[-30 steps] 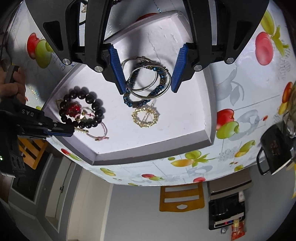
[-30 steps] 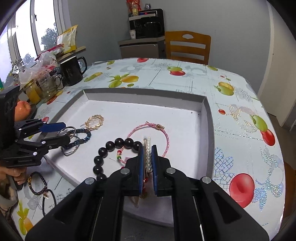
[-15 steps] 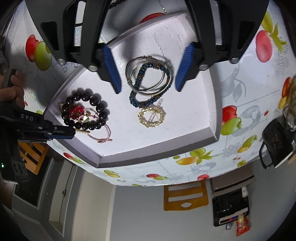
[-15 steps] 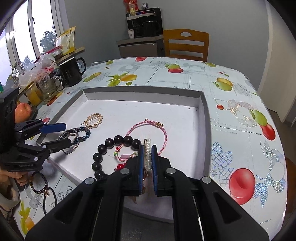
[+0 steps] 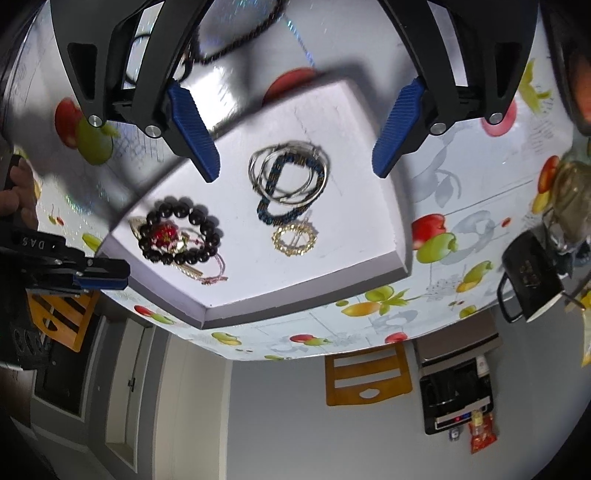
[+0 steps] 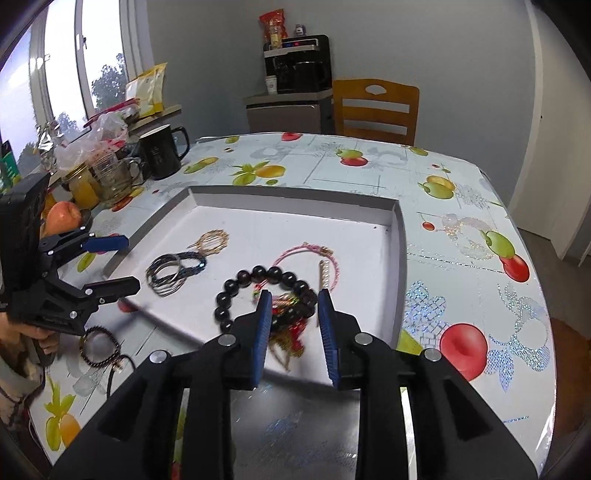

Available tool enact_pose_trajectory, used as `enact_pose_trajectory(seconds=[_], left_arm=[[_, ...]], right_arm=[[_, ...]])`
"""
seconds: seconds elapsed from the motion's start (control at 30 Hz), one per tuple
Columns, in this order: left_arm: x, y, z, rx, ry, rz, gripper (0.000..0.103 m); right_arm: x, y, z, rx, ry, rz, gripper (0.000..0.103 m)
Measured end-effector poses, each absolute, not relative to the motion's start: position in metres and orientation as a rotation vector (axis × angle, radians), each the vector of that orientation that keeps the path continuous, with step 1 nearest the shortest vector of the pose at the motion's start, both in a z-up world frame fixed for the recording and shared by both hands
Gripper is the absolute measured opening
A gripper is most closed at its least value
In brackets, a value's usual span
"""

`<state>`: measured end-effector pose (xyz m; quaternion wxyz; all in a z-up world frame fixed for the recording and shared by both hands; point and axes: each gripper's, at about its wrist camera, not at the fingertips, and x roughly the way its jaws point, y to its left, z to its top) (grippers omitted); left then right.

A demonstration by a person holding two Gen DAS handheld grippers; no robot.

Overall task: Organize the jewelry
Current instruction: 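Grasp the dark red bead bracelet with the left gripper while the right gripper grasps the black hair tie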

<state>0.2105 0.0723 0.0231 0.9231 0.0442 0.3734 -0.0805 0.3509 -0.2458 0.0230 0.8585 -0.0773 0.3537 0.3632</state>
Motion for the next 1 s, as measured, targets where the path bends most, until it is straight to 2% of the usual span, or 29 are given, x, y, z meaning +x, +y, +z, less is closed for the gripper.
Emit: enact_pose_trajectory(seconds=[0.17,0.63,0.87,1.0], left_arm=[[0.193,0.076,0.024,0.105,0.757,-0.168,0.088],[0.144,0.078,0.024,0.134,0.746,-0.182,0.088],[0.129,0.076,0.013,0.149,0.787,-0.204,0.088],[0.126,0.074,0.008,0.166,0.810,-0.212,0.085]], right_arm=[[0.335,-0.244,0.027,-0.171,0.730,0.795,0.033],[0.298,-0.242,0.031,-0.189,0.706,0.852,0.033],[0.283,-0.232,0.020,-0.209,0.752,0.900,0.033],[0.273,-0.223,0.010,-0.234,0.779,0.924,0.033]])
